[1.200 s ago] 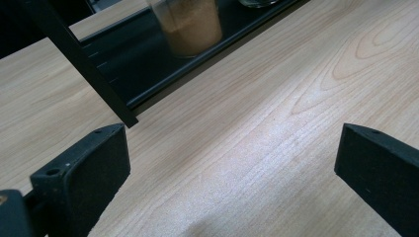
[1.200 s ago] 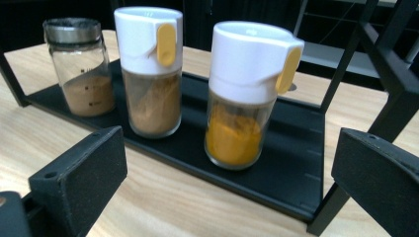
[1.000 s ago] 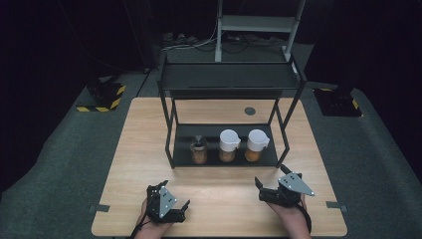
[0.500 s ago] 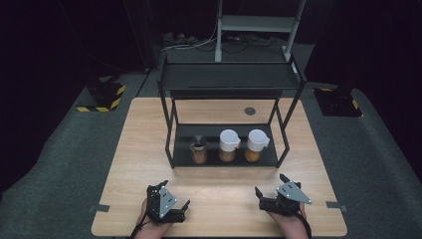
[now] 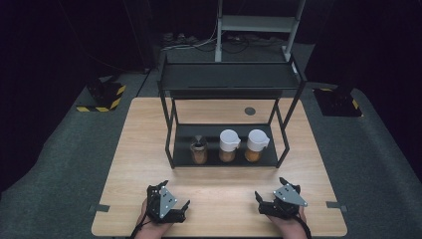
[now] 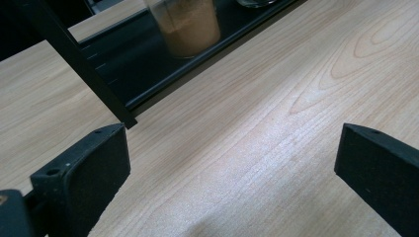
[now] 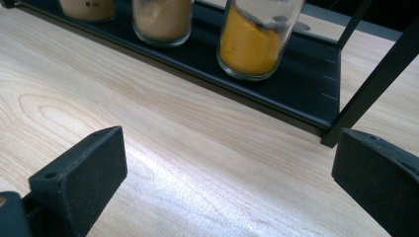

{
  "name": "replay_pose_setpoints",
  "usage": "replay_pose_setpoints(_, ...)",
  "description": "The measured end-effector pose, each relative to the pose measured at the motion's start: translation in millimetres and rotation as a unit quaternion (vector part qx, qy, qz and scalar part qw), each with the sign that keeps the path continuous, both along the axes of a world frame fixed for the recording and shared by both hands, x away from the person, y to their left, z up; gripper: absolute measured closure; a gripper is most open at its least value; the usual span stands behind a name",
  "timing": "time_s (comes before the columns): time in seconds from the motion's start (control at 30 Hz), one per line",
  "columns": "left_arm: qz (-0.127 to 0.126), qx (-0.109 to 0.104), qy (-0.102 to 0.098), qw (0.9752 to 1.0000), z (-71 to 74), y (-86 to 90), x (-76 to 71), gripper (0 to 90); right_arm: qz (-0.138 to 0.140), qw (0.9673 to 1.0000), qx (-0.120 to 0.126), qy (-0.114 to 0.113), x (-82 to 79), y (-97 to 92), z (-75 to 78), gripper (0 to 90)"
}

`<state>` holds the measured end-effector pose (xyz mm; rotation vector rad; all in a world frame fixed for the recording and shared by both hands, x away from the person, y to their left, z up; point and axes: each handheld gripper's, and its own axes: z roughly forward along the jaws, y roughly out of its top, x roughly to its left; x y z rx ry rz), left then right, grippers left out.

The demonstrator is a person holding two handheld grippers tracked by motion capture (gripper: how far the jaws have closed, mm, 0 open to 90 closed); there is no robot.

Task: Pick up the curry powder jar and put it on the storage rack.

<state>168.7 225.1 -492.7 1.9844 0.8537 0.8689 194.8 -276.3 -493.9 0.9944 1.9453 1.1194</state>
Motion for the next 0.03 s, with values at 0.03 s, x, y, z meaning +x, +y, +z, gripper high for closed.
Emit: replay_pose_setpoints(0.03, 0.000, 0.001, 0.000, 1.0000, 0.0, -0.3, -0.1, 0.7, -0.002, 1.0000, -0.004, 0.002, 0.2, 1.5, 0.9, 0.0)
